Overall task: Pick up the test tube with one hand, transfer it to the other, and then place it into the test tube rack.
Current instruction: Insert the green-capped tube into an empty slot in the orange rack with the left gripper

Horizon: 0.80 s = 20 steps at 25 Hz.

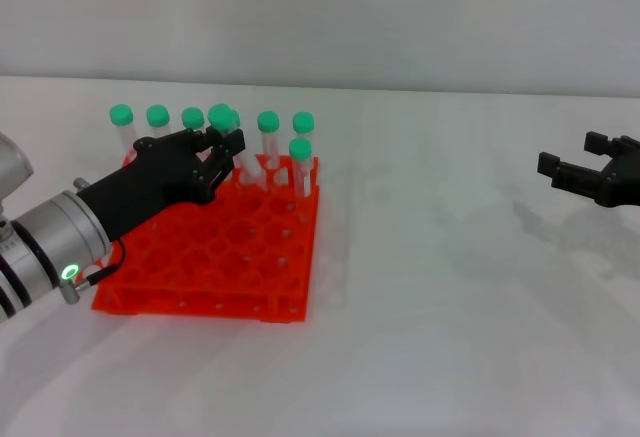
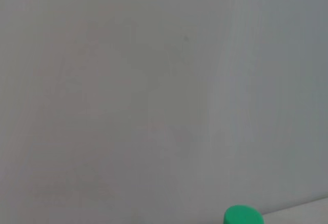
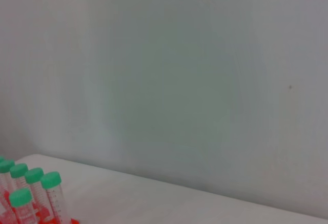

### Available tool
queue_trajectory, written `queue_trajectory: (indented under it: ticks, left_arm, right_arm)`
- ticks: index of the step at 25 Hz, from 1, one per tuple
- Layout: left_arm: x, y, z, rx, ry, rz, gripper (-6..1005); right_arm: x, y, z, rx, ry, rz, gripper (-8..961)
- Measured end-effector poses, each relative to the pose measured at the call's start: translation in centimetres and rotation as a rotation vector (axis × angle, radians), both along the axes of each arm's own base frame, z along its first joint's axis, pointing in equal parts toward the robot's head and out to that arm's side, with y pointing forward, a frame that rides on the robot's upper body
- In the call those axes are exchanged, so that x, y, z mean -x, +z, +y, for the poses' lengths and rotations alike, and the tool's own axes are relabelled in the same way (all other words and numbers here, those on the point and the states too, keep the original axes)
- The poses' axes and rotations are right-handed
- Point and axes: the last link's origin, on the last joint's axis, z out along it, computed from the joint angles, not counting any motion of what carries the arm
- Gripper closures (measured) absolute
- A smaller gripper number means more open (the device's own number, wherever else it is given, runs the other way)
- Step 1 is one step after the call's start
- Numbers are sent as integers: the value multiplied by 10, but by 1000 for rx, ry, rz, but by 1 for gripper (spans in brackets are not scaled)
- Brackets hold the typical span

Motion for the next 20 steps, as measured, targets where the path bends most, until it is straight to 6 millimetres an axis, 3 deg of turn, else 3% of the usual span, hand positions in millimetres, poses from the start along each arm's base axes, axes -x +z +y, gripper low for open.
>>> queue_trajectory:
  ticks: [20]
  left_arm:
    - [-1, -16, 5, 48, 43, -4, 762]
  right_arm:
    - [2, -2, 2, 2, 0, 4, 96]
